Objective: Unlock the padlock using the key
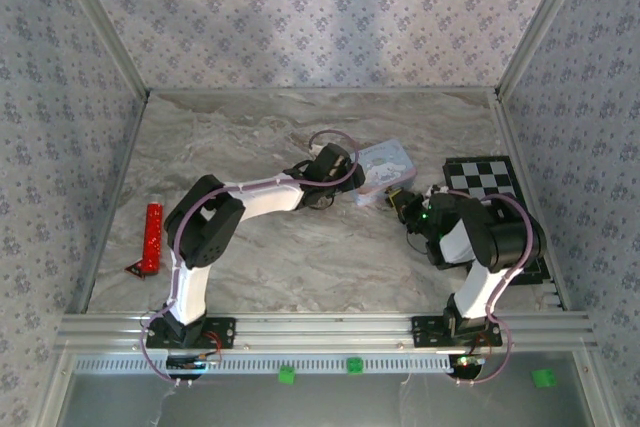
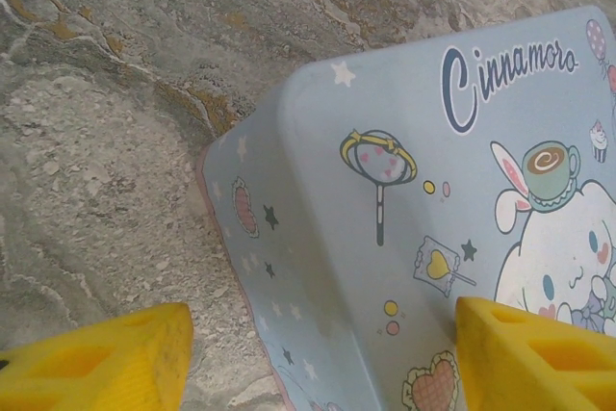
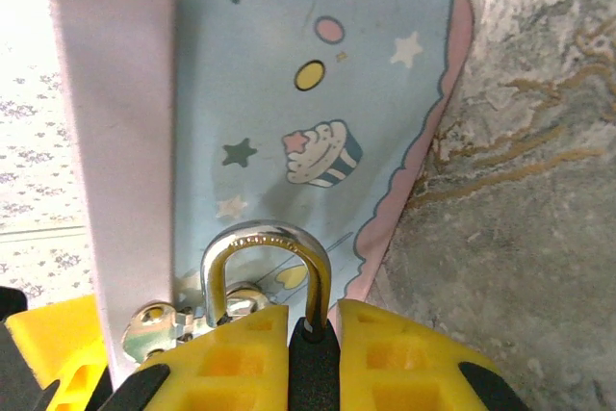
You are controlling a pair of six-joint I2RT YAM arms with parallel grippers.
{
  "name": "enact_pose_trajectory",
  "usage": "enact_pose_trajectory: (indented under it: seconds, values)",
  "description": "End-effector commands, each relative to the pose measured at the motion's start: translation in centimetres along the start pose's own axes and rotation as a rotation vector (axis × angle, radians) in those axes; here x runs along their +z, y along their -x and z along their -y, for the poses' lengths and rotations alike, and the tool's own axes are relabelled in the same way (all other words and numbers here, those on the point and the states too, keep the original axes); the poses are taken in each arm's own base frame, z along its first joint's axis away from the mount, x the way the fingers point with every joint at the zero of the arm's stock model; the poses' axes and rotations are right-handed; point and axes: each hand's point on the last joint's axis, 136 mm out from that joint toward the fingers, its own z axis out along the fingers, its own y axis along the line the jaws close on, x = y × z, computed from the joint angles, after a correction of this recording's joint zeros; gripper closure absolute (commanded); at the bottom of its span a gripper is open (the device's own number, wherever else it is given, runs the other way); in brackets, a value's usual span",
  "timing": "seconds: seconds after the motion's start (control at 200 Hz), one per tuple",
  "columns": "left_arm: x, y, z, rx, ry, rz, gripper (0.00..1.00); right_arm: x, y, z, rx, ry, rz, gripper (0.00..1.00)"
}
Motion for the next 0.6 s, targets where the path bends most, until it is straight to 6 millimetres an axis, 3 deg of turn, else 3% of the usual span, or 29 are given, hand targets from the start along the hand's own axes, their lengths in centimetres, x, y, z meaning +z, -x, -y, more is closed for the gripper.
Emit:
enact_pose_trajectory:
  seconds: [0.0, 0.145, 0.375, 0.425, 0.595]
  values:
    - [0.1, -4.0, -6.4, 0.043, 0.214, -0.128, 0.29, -0.8, -0.3, 0.4, -0.039, -0.020, -0.008, 1.00]
    - [-0.5, -3.1, -4.9, 0.099, 0.186, -0.212, 0.28, -2.1, -1.3, 0.8, -0.107, -0.070, -0.051, 1.00]
    - [-4.6, 0.7, -2.7, 0.167, 0.072, -0.178, 0.20, -5.4, -3.4, -0.9, -0.429, -0.215, -0.149, 1.00]
    - [-6.1, 1.6, -2.8, 0.182, 0.060, -0.140, 0.19, -6.4, -3.9, -1.7, -0.508, -0.227, -0.166, 1.00]
    - [-11.7, 3.0, -6.5, 0.201, 0.043, 0.030, 0.15, -8.8, -5.5, -3.1, -0.618, -0.222, -0.220, 1.00]
